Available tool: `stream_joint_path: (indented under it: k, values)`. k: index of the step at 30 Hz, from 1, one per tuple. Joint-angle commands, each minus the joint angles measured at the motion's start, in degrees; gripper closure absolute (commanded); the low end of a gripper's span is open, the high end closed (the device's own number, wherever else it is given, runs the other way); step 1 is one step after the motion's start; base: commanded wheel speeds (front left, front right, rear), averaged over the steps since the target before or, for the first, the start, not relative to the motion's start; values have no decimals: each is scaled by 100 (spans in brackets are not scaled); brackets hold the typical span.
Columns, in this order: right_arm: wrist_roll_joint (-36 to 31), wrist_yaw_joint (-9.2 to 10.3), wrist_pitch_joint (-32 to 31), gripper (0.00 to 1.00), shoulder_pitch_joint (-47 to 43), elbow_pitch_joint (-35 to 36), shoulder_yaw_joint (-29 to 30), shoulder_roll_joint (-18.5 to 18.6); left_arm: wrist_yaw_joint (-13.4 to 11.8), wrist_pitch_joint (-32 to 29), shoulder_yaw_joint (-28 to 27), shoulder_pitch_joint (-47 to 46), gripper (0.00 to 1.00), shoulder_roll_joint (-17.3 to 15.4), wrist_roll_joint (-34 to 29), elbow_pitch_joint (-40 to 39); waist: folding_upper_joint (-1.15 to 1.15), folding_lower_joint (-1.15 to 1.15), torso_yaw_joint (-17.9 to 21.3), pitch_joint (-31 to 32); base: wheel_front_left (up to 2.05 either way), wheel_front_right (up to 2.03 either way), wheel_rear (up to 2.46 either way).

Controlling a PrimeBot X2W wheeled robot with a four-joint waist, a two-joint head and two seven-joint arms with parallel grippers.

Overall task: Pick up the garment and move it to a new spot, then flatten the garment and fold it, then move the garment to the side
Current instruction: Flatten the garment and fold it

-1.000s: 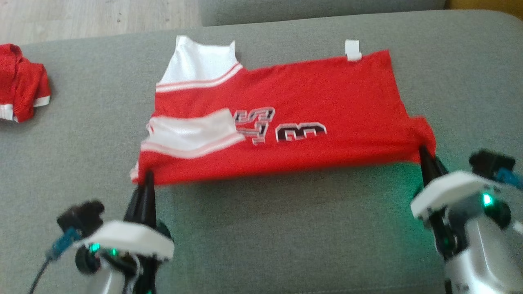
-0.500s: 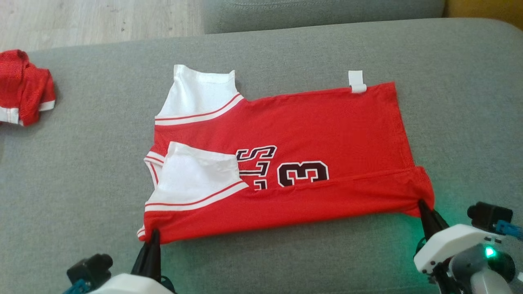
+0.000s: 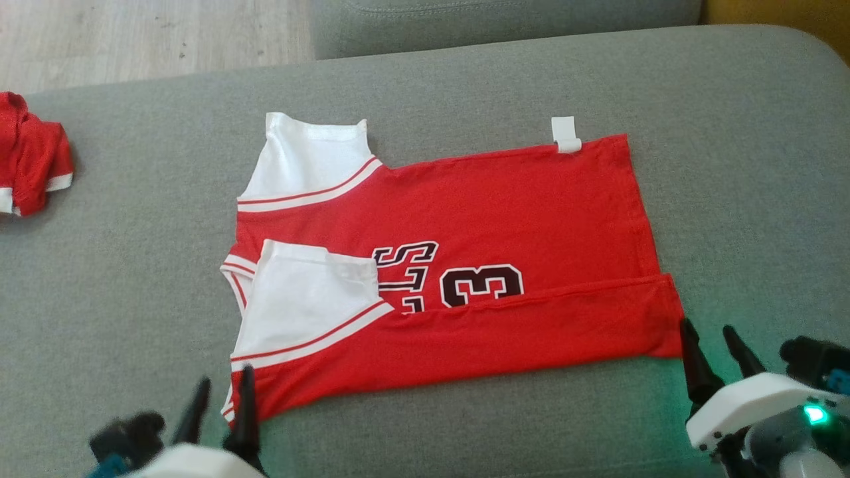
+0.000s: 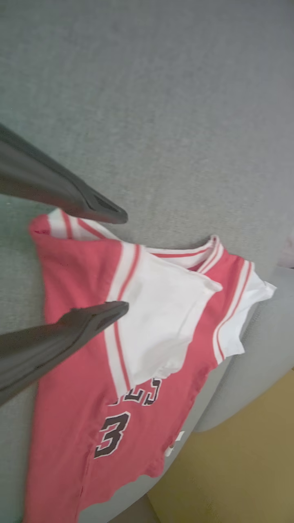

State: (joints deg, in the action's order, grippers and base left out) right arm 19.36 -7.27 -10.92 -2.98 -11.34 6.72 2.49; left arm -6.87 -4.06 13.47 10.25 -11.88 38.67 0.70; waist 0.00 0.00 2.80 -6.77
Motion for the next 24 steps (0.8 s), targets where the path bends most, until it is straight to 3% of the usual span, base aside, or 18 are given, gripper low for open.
stream_joint_path:
  k: [1, 7, 11, 18, 24]
  values:
    - [-62, -22, 74, 0, 159, 266, -96, 39, -1, 63, -246, -391, 0, -136, -77, -239, 0, 0, 11, -17, 0, 0, 0]
    - [-214, -22, -53, 0, 551, 727, -156, 39, 108, -331, -321, -1769, 0, -697, -418, -639, 0, 0, 120, -249, 0, 0, 0]
    - [-333, -22, -170, 0, 985, 935, -274, 39, 326, -828, -256, -3043, 0, -1072, -585, -653, 0, 0, 238, -538, 0, 0, 0]
    - [-358, -22, -261, 0, 1801, 1094, -700, 39, 858, -1780, 60, -4969, 0, -1588, -803, 292, 0, 0, 597, -1229, 0, 0, 0]
    - [-330, -22, -204, 0, 2284, 1093, -1007, 39, 1138, -2611, 352, -5749, 0, -1868, -828, 1315, 0, 0, 908, -1778, 0, 0, 0]
